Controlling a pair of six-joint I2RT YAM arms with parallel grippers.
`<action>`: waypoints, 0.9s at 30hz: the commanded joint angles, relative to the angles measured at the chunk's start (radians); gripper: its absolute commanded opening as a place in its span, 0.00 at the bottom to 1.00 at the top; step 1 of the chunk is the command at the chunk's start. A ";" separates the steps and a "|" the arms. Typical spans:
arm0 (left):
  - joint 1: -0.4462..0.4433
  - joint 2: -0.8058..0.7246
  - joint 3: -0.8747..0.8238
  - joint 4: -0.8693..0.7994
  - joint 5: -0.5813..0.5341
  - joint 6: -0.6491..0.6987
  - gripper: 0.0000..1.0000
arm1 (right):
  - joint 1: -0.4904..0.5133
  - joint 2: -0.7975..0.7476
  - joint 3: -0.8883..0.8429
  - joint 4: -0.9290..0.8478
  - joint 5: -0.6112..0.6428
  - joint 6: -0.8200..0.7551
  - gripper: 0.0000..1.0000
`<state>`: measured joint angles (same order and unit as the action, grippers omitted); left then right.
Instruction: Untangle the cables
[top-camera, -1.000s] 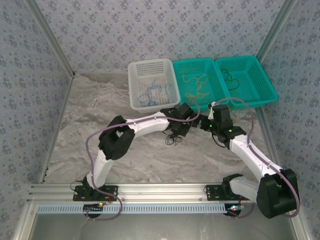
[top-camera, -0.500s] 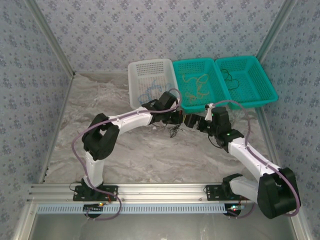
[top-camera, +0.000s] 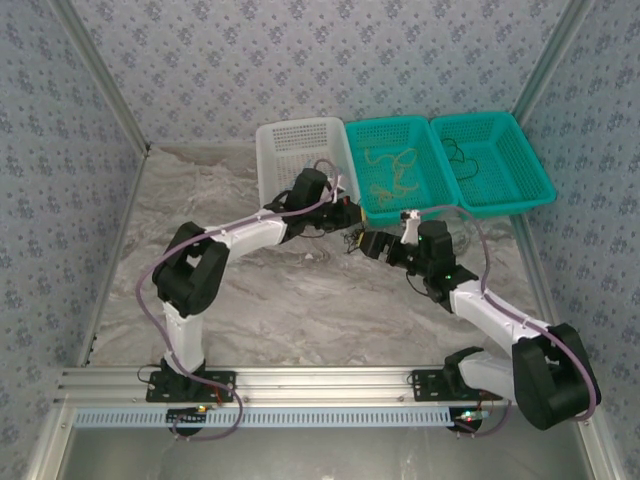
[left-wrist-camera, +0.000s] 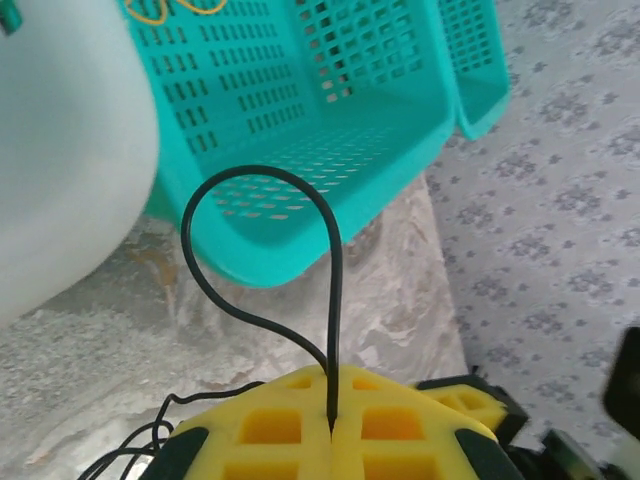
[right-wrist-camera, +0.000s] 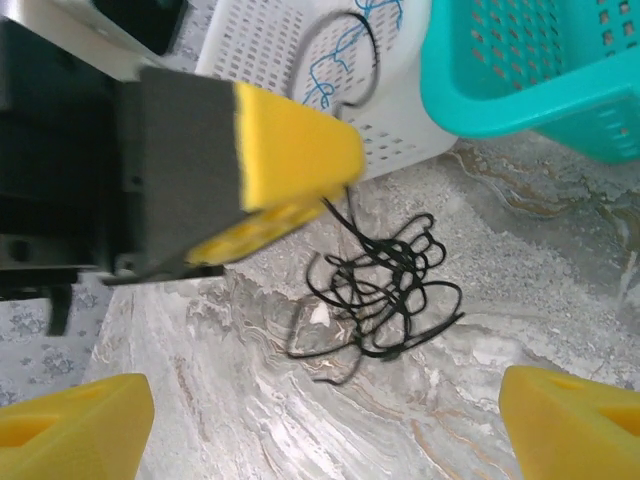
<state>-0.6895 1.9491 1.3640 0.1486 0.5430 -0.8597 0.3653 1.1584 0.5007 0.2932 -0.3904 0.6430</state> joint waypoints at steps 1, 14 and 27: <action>-0.002 -0.070 -0.014 0.065 0.061 -0.032 0.00 | 0.001 0.029 -0.003 0.031 -0.031 -0.093 0.88; -0.002 -0.089 -0.026 0.051 0.056 -0.022 0.00 | 0.039 0.159 0.080 0.130 0.038 0.017 0.79; -0.002 -0.098 -0.032 0.034 0.043 -0.008 0.00 | 0.068 0.164 0.071 0.122 0.218 0.037 0.28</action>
<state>-0.6895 1.8992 1.3357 0.1757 0.5789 -0.8768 0.4282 1.3415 0.5617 0.4221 -0.2214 0.6891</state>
